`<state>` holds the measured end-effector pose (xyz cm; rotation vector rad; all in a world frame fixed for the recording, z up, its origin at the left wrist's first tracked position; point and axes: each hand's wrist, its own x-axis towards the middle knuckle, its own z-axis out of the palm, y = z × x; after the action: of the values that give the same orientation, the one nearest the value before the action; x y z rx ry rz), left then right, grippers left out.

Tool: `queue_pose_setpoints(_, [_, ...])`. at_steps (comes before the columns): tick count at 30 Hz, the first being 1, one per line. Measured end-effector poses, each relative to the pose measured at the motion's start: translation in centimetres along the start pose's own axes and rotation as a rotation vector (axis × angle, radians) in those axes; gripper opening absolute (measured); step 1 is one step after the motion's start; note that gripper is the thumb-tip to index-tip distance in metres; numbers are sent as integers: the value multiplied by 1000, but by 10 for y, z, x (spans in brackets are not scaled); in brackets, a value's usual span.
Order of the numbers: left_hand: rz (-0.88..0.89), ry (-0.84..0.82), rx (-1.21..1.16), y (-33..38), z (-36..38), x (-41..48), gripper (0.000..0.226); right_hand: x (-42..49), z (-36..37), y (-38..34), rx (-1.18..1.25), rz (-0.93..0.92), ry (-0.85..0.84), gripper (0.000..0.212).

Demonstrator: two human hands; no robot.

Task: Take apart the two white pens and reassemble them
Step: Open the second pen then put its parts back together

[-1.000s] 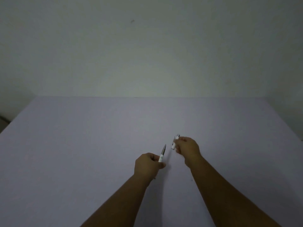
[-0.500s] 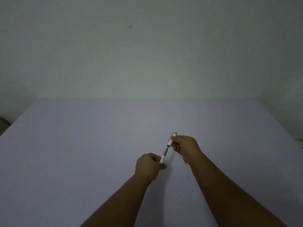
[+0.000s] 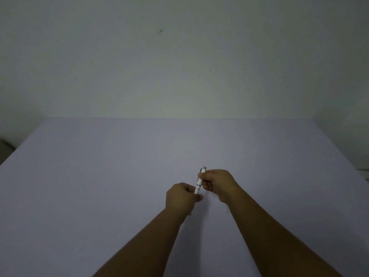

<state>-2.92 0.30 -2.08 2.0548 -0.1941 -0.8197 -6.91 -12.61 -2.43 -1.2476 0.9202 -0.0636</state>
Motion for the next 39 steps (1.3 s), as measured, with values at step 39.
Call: queue_pose_setpoints(39, [-110, 193, 42, -47, 58, 49, 26, 52, -17, 74, -829, -24, 331, 23])
